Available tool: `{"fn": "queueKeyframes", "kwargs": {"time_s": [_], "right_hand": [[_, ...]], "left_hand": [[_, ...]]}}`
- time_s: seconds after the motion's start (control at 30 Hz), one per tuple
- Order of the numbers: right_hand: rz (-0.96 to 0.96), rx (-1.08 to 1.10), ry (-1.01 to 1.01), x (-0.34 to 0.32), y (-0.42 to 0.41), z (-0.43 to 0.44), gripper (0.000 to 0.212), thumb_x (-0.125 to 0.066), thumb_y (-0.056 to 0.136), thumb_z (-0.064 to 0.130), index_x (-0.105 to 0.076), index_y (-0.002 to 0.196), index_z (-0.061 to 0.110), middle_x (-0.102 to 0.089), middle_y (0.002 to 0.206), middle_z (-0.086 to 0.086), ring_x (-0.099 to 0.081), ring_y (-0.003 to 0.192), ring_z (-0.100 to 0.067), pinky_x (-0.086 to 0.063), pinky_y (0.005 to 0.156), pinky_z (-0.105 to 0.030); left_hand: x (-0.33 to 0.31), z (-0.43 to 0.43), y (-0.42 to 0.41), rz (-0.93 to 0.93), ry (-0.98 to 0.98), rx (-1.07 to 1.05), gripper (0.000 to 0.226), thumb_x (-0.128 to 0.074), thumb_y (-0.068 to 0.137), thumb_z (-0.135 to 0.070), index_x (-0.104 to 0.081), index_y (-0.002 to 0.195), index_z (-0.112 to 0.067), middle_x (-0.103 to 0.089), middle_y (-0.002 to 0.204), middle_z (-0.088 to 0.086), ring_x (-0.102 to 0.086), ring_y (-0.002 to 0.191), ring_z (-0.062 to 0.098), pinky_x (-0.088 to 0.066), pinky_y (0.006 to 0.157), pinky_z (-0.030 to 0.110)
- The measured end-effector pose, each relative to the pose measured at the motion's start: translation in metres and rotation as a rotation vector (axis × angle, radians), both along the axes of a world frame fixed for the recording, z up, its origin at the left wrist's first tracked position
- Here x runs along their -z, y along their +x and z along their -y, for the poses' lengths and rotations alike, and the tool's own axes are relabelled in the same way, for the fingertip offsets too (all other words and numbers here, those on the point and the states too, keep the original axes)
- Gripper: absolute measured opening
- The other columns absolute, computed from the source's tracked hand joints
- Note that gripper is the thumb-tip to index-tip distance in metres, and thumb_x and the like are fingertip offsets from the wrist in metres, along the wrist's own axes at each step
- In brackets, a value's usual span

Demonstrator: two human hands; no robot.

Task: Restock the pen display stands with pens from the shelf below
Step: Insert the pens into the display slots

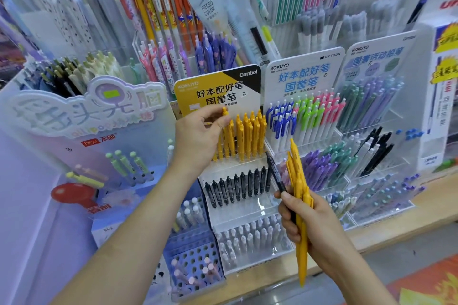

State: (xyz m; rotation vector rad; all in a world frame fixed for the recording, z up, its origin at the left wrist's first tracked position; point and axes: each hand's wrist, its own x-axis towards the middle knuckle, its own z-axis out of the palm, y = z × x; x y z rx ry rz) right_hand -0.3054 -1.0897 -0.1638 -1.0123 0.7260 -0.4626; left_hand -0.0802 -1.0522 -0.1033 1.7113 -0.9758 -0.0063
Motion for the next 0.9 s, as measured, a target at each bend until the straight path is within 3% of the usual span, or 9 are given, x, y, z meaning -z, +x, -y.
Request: {"fn": "queueKeyframes", "kwargs": {"time_s": [0.13,0.33,0.43,0.53,0.67,0.8,0.9], "right_hand": [[0.012,-0.004,0.01,-0.001,0.0,0.003,0.036,-0.065,0.078,0.024,-0.061,0.103,-0.003,-0.048,0.063,-0.008,-0.038,0.046,-0.016,-0.032,0.039,-0.024],[0.013,-0.007,0.019,-0.001,0.001,0.005,0.034,-0.065,0.078,0.024,-0.061,0.101,-0.002,-0.048,0.063,-0.008,-0.039,0.045,-0.016,-0.032,0.039,-0.024],[0.013,-0.012,0.021,-0.002,0.001,0.006,0.032,-0.065,0.078,0.023,-0.061,0.099,0.0,-0.049,0.063,-0.008,-0.039,0.045,-0.016,-0.032,0.039,-0.023],[0.009,-0.008,0.015,-0.001,0.001,0.008,0.032,-0.066,0.077,0.024,-0.062,0.098,0.0,-0.049,0.063,-0.008,-0.04,0.046,-0.016,-0.033,0.039,-0.023],[0.009,-0.013,0.009,-0.001,0.001,0.009,0.033,-0.066,0.077,0.024,-0.062,0.099,0.0,-0.05,0.062,-0.007,-0.04,0.046,-0.017,-0.033,0.039,-0.023],[0.036,-0.06,0.074,-0.002,0.001,0.01,0.035,-0.064,0.079,0.022,-0.061,0.102,-0.004,-0.049,0.061,-0.007,-0.039,0.045,-0.015,-0.032,0.038,-0.022],[0.063,-0.096,0.12,-0.003,0.001,0.009,0.036,-0.064,0.08,0.021,-0.059,0.105,-0.005,-0.05,0.062,-0.009,-0.04,0.044,-0.015,-0.031,0.038,-0.021]], "left_hand": [[0.008,0.001,0.0,0.012,0.03,0.011,0.019,-0.072,0.085,-0.021,-0.068,0.099,-0.034,-0.066,0.086,-0.024,-0.065,0.085,-0.001,-0.053,0.081,0.02],[0.021,0.004,0.0,0.09,0.122,0.042,0.023,-0.073,0.084,-0.015,-0.071,0.106,-0.022,-0.065,0.087,-0.019,-0.061,0.083,-0.012,-0.051,0.079,0.011],[0.023,0.005,-0.001,0.267,0.14,0.049,0.022,-0.072,0.084,-0.015,-0.074,0.107,-0.018,-0.071,0.094,-0.01,-0.064,0.086,0.005,-0.052,0.08,0.024],[0.022,0.011,0.004,0.452,0.181,0.005,0.017,-0.069,0.086,-0.016,-0.075,0.102,-0.015,-0.072,0.095,-0.002,-0.058,0.089,0.017,-0.037,0.076,0.023],[0.015,0.02,0.009,0.496,0.282,-0.014,0.014,-0.069,0.086,-0.016,-0.076,0.097,-0.013,-0.062,0.088,0.001,-0.049,0.089,0.019,-0.025,0.073,0.018],[0.006,0.024,0.009,0.491,0.407,0.038,0.014,-0.067,0.088,-0.017,-0.075,0.099,-0.015,-0.067,0.095,0.001,-0.056,0.095,0.021,-0.045,0.082,0.033],[0.003,0.021,0.007,0.458,0.407,0.042,0.024,-0.067,0.088,-0.019,-0.07,0.111,-0.017,-0.066,0.094,-0.003,-0.057,0.089,0.014,-0.048,0.082,0.034]]}}
